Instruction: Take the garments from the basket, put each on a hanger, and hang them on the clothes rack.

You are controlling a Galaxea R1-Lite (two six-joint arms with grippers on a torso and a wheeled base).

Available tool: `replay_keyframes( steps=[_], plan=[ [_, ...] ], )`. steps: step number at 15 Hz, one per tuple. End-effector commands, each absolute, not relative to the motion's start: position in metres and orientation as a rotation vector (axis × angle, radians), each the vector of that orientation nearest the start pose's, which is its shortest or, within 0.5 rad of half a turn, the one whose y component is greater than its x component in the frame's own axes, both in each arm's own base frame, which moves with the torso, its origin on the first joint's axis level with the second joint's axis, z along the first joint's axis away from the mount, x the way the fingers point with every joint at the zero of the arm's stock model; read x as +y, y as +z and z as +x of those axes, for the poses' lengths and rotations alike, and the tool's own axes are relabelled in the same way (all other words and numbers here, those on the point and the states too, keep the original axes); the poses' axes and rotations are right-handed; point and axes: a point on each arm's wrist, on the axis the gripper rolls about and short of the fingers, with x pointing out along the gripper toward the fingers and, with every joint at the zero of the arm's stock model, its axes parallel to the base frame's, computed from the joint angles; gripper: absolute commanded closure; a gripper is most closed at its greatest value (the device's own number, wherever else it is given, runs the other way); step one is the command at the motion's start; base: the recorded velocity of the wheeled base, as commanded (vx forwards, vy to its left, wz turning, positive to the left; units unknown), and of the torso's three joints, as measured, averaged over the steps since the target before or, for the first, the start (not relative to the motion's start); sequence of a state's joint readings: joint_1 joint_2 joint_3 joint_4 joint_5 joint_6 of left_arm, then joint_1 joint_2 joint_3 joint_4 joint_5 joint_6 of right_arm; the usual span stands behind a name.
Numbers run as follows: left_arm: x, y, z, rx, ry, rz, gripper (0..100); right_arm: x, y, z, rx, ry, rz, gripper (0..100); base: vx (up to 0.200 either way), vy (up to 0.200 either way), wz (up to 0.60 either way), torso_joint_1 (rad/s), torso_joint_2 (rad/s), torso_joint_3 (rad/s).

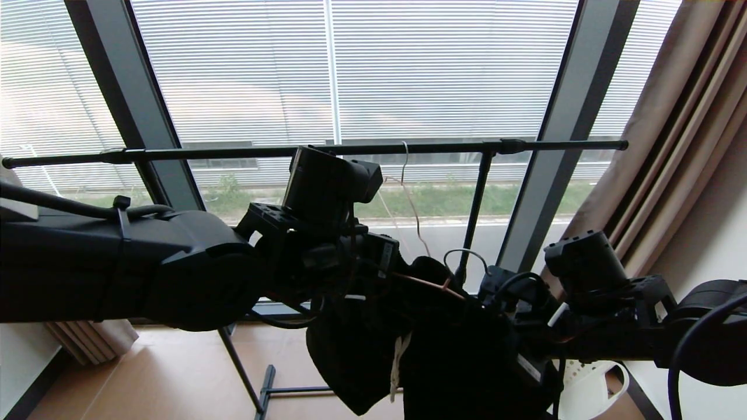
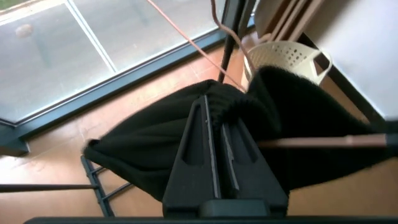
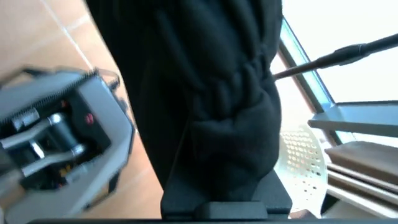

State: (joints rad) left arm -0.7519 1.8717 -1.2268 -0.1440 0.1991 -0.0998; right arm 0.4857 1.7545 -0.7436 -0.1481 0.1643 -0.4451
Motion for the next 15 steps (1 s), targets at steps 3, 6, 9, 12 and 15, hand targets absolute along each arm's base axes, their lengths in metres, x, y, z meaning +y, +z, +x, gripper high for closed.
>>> replay_keyframes(
  steps=[3,6,9,12,15],
  plan=[
    [-0.232,0.195,0.251,0.487,-0.527,0.15,100,0.128,0.11,0.249,0.672,0.855,-0.471,100,0.0,0.0,0.0,0.0,0.0,0.0],
    [-0.228,0.189,0.247,0.505,-0.533,0.158,100,0.119,0.111,0.255,0.657,0.93,-0.391,100,0.0,0.0,0.0,0.0,0.0,0.0],
    [-0.225,0.194,0.24,0.504,-0.603,0.136,100,0.117,0.108,0.26,0.666,0.924,-0.382,100,0.0,0.0,0.0,0.0,0.0,0.0],
    [-0.218,0.194,0.232,0.52,-0.679,0.134,100,0.118,0.102,0.265,0.642,0.918,-0.355,100,0.0,0.0,0.0,0.0,0.0,0.0],
    [-0.214,0.184,0.231,0.533,-0.68,0.176,100,0.113,0.102,0.269,0.611,0.964,-0.295,100,0.0,0.0,0.0,0.0,0.0,0.0]
  ],
)
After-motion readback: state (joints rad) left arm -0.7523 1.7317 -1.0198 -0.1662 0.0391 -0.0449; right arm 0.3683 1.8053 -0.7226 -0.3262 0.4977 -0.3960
